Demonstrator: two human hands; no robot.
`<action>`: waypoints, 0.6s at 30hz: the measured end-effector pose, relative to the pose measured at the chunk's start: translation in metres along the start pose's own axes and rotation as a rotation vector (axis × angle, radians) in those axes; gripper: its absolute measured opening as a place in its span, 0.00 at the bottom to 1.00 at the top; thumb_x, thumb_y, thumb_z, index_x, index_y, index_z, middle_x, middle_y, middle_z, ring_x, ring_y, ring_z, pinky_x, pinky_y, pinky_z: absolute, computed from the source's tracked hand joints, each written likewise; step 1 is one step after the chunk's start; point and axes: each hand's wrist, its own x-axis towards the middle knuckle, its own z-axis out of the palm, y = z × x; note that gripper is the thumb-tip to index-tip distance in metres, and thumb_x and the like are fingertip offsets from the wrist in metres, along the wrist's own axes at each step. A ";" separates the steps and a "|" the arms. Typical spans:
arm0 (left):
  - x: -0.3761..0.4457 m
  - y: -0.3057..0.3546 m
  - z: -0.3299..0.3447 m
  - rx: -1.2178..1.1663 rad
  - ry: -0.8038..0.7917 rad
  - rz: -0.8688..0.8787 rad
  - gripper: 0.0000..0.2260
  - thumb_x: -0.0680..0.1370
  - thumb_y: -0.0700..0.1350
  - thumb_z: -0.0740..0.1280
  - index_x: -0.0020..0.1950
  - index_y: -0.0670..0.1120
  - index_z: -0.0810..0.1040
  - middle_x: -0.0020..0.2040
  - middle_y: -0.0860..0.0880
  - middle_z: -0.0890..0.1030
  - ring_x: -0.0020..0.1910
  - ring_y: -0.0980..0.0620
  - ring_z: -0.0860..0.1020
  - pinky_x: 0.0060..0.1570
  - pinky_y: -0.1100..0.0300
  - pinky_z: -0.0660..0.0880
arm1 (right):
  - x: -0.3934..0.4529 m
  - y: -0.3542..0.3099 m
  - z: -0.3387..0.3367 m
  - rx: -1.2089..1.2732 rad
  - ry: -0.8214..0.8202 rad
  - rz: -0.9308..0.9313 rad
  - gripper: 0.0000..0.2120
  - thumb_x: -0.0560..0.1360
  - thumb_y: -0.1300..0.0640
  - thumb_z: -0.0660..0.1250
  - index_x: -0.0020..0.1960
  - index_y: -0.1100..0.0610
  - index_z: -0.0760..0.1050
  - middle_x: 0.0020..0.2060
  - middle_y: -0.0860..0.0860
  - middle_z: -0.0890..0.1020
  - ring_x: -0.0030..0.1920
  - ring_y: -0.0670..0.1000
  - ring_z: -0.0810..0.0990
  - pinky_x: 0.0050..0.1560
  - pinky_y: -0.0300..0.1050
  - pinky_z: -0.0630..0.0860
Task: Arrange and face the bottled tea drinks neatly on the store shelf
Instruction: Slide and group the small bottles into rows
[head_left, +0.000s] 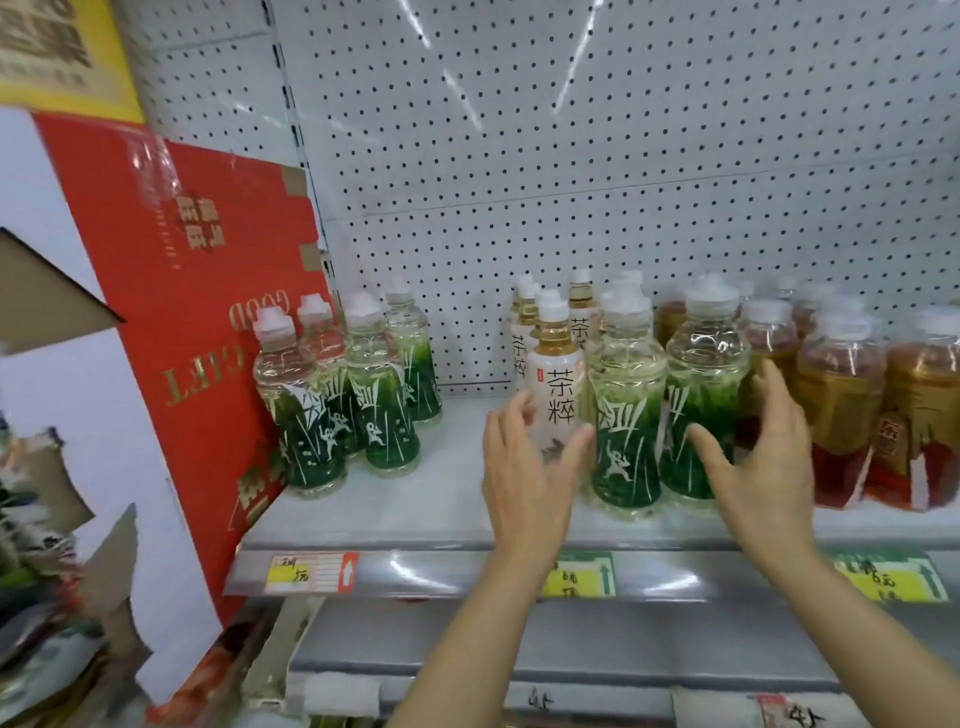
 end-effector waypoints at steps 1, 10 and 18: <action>0.010 -0.013 -0.018 0.006 0.166 -0.006 0.29 0.74 0.57 0.72 0.71 0.49 0.68 0.63 0.54 0.71 0.60 0.56 0.71 0.59 0.61 0.71 | -0.006 -0.006 0.001 -0.027 0.087 -0.083 0.35 0.76 0.54 0.71 0.78 0.59 0.58 0.70 0.59 0.70 0.71 0.59 0.66 0.71 0.58 0.66; 0.091 -0.108 -0.092 0.270 0.037 -0.338 0.43 0.74 0.55 0.73 0.79 0.42 0.52 0.76 0.40 0.64 0.73 0.42 0.66 0.67 0.48 0.68 | -0.048 -0.103 0.106 0.139 -0.023 -0.552 0.19 0.77 0.56 0.65 0.65 0.65 0.75 0.55 0.56 0.81 0.56 0.53 0.77 0.62 0.42 0.72; 0.097 -0.127 -0.092 0.414 -0.212 -0.227 0.27 0.77 0.54 0.70 0.70 0.44 0.64 0.52 0.44 0.82 0.50 0.43 0.82 0.45 0.54 0.77 | -0.043 -0.156 0.185 0.189 -0.480 -0.080 0.35 0.74 0.48 0.72 0.76 0.56 0.63 0.65 0.48 0.74 0.64 0.48 0.74 0.63 0.44 0.72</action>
